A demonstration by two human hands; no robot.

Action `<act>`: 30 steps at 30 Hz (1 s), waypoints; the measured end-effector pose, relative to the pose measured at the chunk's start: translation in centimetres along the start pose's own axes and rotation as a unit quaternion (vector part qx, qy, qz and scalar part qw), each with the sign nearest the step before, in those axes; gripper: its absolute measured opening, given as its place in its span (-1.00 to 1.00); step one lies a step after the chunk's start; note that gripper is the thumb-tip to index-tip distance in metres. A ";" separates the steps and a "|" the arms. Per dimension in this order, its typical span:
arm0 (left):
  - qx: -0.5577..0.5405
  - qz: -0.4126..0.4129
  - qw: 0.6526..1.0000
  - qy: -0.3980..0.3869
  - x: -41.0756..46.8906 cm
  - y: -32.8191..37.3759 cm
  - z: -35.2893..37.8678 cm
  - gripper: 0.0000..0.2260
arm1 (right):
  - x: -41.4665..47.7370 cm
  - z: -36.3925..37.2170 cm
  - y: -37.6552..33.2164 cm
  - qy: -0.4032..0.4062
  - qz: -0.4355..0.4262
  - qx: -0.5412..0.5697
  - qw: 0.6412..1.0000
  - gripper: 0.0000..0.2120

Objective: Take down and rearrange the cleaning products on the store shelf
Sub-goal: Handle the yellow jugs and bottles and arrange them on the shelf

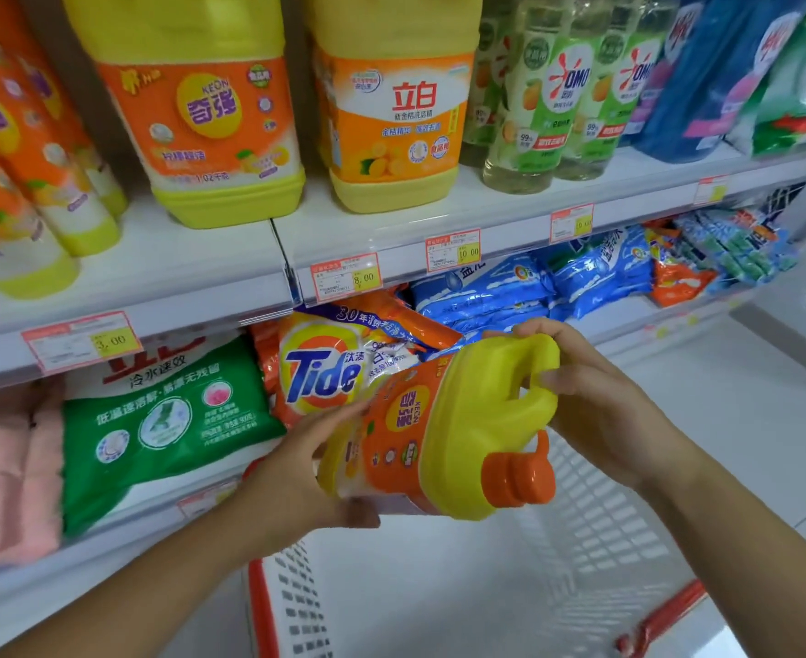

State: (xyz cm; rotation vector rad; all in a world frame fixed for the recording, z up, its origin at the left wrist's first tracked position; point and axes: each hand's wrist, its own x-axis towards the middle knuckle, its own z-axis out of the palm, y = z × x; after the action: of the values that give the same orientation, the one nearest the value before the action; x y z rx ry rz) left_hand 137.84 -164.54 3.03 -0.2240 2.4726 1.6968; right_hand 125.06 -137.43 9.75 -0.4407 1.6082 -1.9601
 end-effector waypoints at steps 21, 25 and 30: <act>-0.106 -0.101 0.980 0.133 -14.3 -5.1 -12.0 -0.30 | 1.0 21.2 0.7 -0.055 -0.064 -0.335 0.938 -0.67; -0.074 -0.143 0.976 0.148 -16.0 -10.4 -13.1 -0.40 | 3.1 24.8 5.8 -0.120 -0.030 -0.449 0.885 -0.73; -0.078 -0.152 0.969 0.177 -16.4 -18.0 -11.8 -0.41 | 5.0 26.9 13.3 -0.194 0.059 -0.533 0.821 -0.71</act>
State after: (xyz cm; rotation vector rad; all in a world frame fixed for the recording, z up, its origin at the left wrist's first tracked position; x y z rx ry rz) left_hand 157.12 -181.19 -6.02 -0.9483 2.3627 1.8409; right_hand 139.51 -163.23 2.48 -1.0368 2.2220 -0.6160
